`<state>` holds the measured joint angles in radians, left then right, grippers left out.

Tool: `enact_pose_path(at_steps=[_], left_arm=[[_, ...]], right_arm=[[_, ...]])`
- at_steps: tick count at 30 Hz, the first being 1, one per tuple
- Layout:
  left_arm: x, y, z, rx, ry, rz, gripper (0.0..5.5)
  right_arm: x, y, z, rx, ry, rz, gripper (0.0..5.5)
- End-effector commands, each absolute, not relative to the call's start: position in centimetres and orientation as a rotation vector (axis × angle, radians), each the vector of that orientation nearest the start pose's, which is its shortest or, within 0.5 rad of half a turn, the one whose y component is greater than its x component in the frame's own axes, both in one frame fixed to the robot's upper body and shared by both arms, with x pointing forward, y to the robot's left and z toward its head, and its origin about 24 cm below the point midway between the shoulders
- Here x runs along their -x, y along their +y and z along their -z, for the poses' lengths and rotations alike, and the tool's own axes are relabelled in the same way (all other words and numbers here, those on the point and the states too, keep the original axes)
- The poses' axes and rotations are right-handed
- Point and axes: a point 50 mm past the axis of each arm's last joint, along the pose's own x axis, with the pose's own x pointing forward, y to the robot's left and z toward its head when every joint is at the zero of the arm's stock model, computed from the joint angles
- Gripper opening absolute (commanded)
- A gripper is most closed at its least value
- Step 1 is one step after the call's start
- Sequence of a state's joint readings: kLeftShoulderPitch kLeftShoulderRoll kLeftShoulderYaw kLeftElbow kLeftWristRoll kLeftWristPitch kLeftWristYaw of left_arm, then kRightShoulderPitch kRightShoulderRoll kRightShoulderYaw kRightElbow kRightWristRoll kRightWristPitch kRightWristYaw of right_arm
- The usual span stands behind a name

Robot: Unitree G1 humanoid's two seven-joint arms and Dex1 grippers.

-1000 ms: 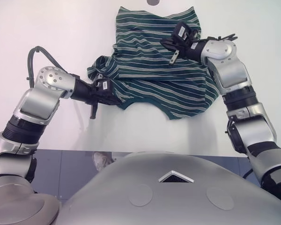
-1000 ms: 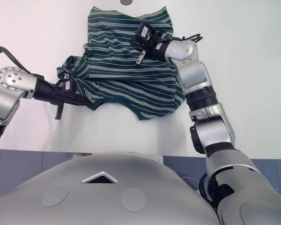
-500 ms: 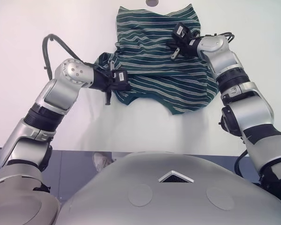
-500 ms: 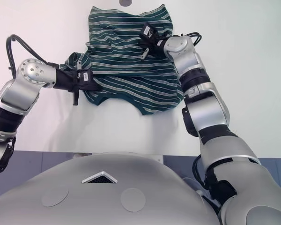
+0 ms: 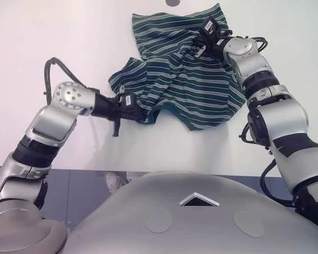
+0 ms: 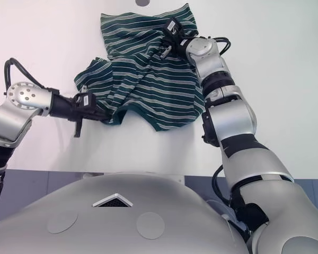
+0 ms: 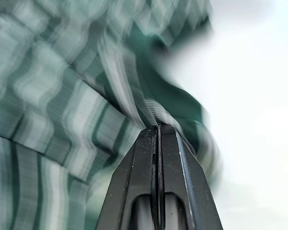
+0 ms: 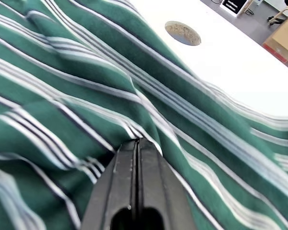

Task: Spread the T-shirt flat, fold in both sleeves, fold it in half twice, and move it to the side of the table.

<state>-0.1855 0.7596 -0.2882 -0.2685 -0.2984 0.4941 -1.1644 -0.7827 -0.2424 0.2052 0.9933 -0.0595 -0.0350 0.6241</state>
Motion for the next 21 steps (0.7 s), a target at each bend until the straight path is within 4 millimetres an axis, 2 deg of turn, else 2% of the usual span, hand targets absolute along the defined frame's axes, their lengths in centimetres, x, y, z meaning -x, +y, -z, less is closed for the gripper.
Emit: enact_pose_path(at_steps=[1,3,4,6,9,10,15,19,21], left_arm=[[-24.9,16.5,-12.2,-0.234,0.379,1.307,0.02],[-26.2,16.5,-12.4,-0.225,0.370,1.222,0.02],[-26.9,16.7,-11.6,-0.289,0.394,1.164,0.02],[-28.2,17.1,-9.3,-0.441,0.453,1.049,0.02],[-28.7,17.9,-7.7,-0.529,0.511,0.984,0.02],[-28.4,18.4,-7.3,-0.547,0.550,1.001,0.02],[-24.1,20.7,-4.8,-0.604,0.783,1.150,0.02],[-21.8,22.5,-4.8,-0.599,0.876,1.144,0.02],[-21.3,22.9,-4.9,-0.598,0.893,1.127,0.02]], right_arm=[[-34.3,-14.5,-9.8,0.441,0.166,-0.949,0.00],[-31.1,-14.8,-10.7,0.479,0.199,-1.122,0.00],[-29.0,-14.8,-10.3,0.497,0.261,-1.233,0.00],[-25.1,-15.4,-8.1,0.551,0.437,-1.420,0.00],[-22.6,-15.8,-6.3,0.597,0.582,-1.496,0.00],[-22.0,-15.8,-5.9,0.620,0.615,-1.505,0.00],[-19.1,-17.1,-3.9,0.700,0.787,-1.535,0.00],[-15.4,-18.8,-4.6,0.680,0.875,-1.634,0.00],[-14.7,-19.4,-5.1,0.687,0.891,-1.646,0.00]])
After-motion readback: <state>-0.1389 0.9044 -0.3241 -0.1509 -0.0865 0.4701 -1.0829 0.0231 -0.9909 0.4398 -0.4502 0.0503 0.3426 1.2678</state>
